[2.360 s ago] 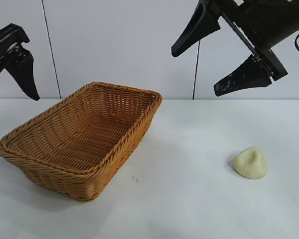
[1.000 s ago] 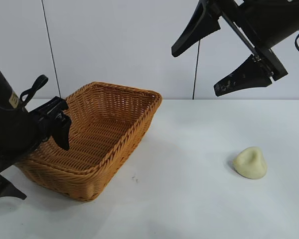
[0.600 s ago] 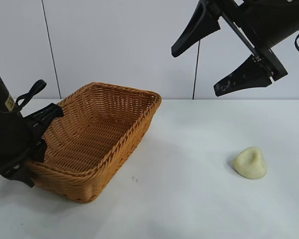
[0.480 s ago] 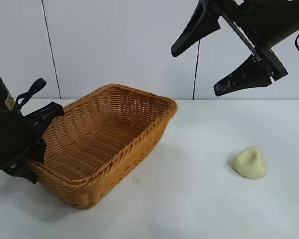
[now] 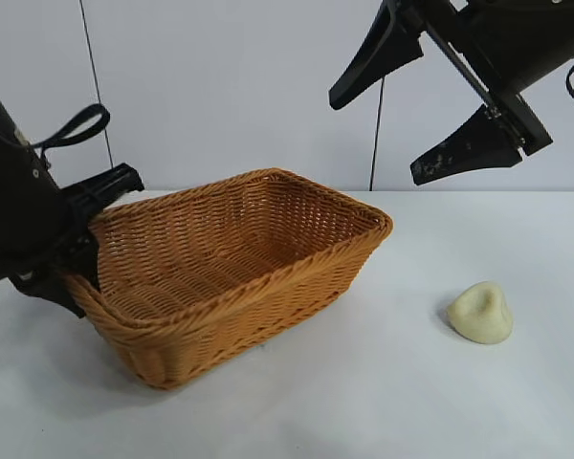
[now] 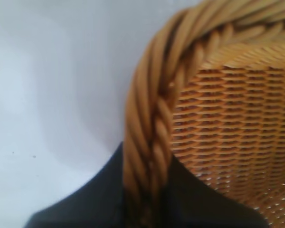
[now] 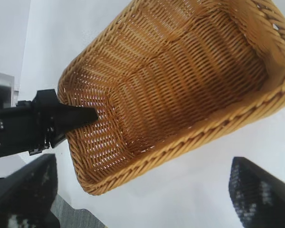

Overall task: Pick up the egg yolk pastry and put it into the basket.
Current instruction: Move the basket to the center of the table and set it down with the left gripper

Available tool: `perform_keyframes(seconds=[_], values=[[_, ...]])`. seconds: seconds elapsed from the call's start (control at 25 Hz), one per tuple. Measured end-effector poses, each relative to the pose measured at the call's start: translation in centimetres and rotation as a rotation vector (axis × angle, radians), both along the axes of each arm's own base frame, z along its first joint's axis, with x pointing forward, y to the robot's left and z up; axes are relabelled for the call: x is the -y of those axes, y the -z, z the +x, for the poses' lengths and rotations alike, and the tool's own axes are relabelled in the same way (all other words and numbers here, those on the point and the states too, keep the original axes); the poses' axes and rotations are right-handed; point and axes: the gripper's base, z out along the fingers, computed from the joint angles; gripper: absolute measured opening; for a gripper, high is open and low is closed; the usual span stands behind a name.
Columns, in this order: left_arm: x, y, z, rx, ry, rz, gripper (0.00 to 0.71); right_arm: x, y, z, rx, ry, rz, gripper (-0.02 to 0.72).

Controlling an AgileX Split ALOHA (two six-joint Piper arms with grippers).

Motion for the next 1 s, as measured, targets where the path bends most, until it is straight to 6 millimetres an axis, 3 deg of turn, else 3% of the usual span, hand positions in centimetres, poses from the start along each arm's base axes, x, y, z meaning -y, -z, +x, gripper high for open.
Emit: perform_keyframes(seconds=[0.36, 0.56, 1.0], values=[[1.3, -1.2, 4.0, 0.019, 0.376, 0.056, 0.090, 0.0, 0.0, 0.0, -0.001, -0.001, 0.000, 0.697], [2.0, -0.8, 5.9, 0.002, 0.522, 0.067, 0.090, 0.0, 0.0, 0.0, -0.001, -0.001, 0.000, 0.697], [1.8, 1.8, 6.2, -0.015, 0.554, 0.083, 0.090, 0.0, 0.0, 0.0, -0.001, -0.001, 0.000, 0.697]])
